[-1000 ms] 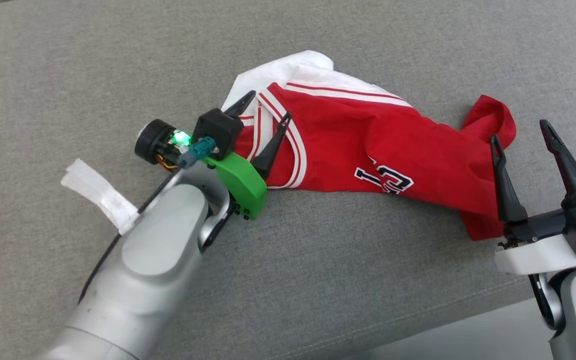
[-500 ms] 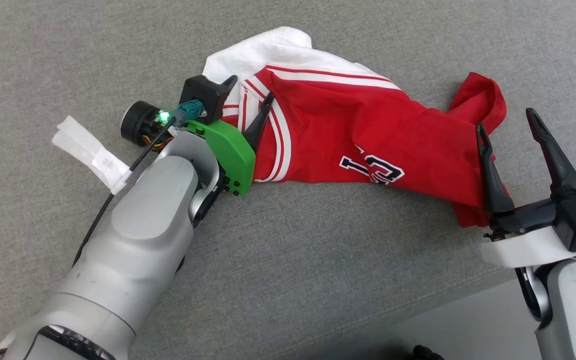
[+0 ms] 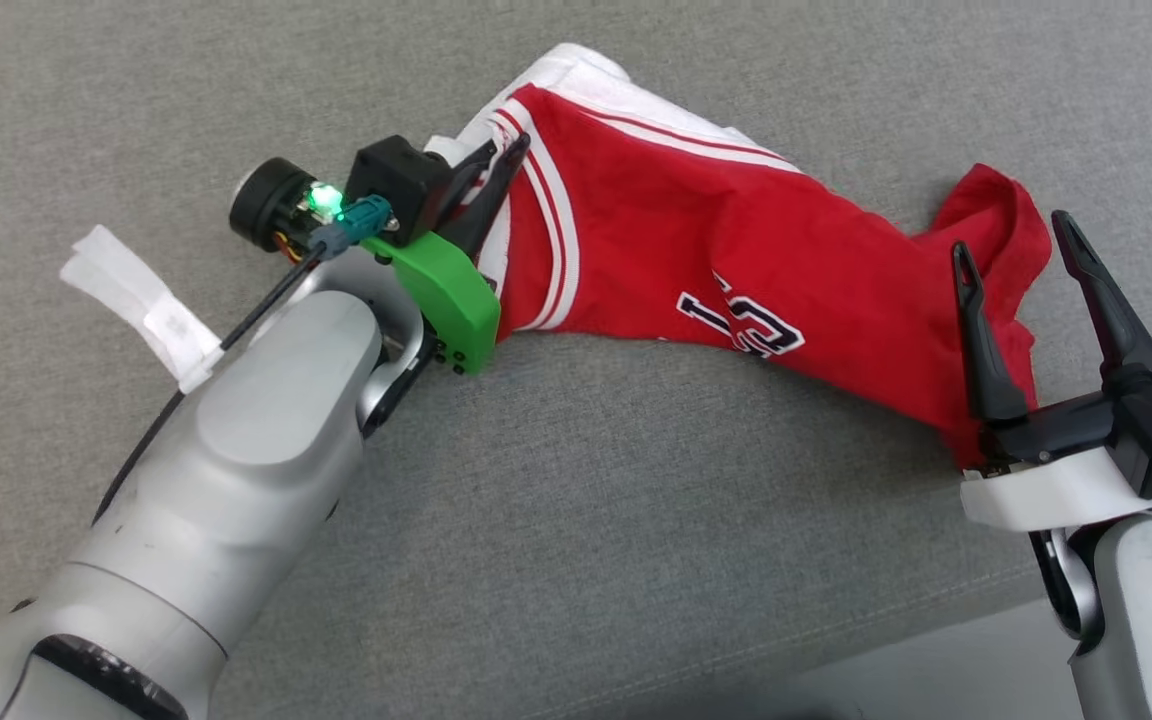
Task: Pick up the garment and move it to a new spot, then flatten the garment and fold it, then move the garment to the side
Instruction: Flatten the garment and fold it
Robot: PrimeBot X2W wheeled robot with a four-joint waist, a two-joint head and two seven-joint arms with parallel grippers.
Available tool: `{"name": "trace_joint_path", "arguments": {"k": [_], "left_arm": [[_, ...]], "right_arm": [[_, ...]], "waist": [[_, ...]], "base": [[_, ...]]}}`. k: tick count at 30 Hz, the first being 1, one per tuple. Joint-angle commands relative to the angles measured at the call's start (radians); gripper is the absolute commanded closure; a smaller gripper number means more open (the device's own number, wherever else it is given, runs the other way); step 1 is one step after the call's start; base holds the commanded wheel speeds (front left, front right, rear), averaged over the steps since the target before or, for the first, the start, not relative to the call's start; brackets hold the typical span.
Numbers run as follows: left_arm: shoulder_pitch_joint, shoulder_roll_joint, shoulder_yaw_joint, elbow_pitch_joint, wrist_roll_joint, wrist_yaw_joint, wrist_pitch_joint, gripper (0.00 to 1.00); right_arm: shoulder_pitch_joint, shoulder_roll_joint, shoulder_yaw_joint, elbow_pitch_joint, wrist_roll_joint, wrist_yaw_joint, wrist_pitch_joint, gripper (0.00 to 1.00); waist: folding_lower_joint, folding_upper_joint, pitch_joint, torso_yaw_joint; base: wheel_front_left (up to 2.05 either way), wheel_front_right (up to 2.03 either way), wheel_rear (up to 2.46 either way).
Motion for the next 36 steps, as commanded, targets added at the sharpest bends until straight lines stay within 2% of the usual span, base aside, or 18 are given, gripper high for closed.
{"name": "trace_joint_path", "arguments": {"k": [1, 4, 9, 14, 18, 21, 25, 26, 27, 30, 31, 32, 36], "left_arm": [[-0.009, 0.020, 0.015, -0.023, 0.015, 0.014, -0.011, 1.00], [0.027, 0.063, 0.071, -0.140, 0.048, 0.046, -0.017, 1.00], [0.192, 0.162, 0.163, -0.400, 0.111, 0.092, -0.015, 1.00], [0.449, 0.229, 0.164, -0.569, 0.134, 0.130, -0.016, 1.00], [0.607, 0.253, 0.148, -0.646, 0.184, 0.145, -0.016, 1.00], [0.712, 0.246, 0.132, -0.662, 0.207, 0.156, -0.016, 1.00], [0.766, 0.235, 0.098, -0.659, 0.239, 0.138, -0.016, 1.00], [0.773, 0.233, 0.088, -0.662, 0.247, 0.129, -0.016, 0.96], [0.780, 0.230, 0.079, -0.665, 0.257, 0.122, -0.016, 0.80], [0.789, 0.218, 0.049, -0.652, 0.261, 0.083, -0.016, 0.53], [0.787, 0.212, 0.039, -0.641, 0.254, 0.070, -0.016, 0.23], [0.788, 0.205, 0.035, -0.633, 0.241, 0.062, -0.007, 0.00], [0.795, 0.185, 0.044, -0.622, 0.164, 0.041, 0.036, 0.00]], "right_arm": [[0.014, -0.005, 0.001, 0.005, 0.008, -0.002, 0.000, 0.00], [0.022, -0.009, 0.011, 0.013, 0.011, -0.002, 0.000, 0.00], [0.041, -0.011, 0.024, 0.026, 0.015, -0.002, 0.000, 0.00], [0.068, -0.008, 0.021, 0.037, 0.014, -0.002, 0.000, 0.00], [0.087, -0.008, 0.016, 0.043, 0.013, -0.002, 0.000, 0.00], [0.100, -0.008, 0.014, 0.048, 0.015, -0.002, 0.000, 0.00], [0.111, -0.010, 0.013, 0.054, 0.019, -0.002, 0.000, 0.00], [0.115, -0.011, 0.013, 0.055, 0.020, -0.002, 0.000, 0.00], [0.120, -0.012, 0.014, 0.057, 0.021, -0.002, 0.000, 0.00], [0.119, -0.013, 0.018, 0.060, 0.021, -0.002, 0.000, 0.00], [0.117, -0.013, 0.019, 0.060, 0.022, -0.002, 0.000, 0.00], [0.116, -0.013, 0.021, 0.061, 0.022, -0.002, 0.000, 0.00], [0.107, -0.017, 0.027, 0.057, 0.025, -0.002, 0.000, 0.00]], "waist": [[-0.0001, -0.0001, -0.052, 0.054], [-0.0001, -0.0001, -0.096, 0.093], [-0.0001, -0.0001, -0.160, 0.139], [-0.0001, -0.0001, -0.200, 0.173], [-0.0001, -0.0001, -0.216, 0.190], [-0.0001, -0.0001, -0.231, 0.199], [-0.0001, -0.0001, -0.251, 0.211], [-0.0001, -0.0001, -0.255, 0.214], [-0.0001, -0.0001, -0.260, 0.217], [-0.0001, -0.0001, -0.268, 0.221], [-0.0001, -0.0001, -0.269, 0.221], [-0.0001, -0.0001, -0.270, 0.221], [-0.0001, -0.0001, -0.270, 0.216]], "base": [[0.00, 0.00, 0.00], [0.00, 0.00, 0.00], [0.00, 0.00, 0.00], [0.00, 0.00, 0.00], [0.00, 0.00, 0.00], [0.00, 0.00, 0.00], [0.00, 0.00, 0.00], [0.00, 0.00, 0.00], [0.00, 0.00, 0.00], [0.00, 0.00, 0.00], [0.00, 0.00, 0.00], [0.00, 0.00, 0.00], [0.00, 0.00, 0.00]]}}
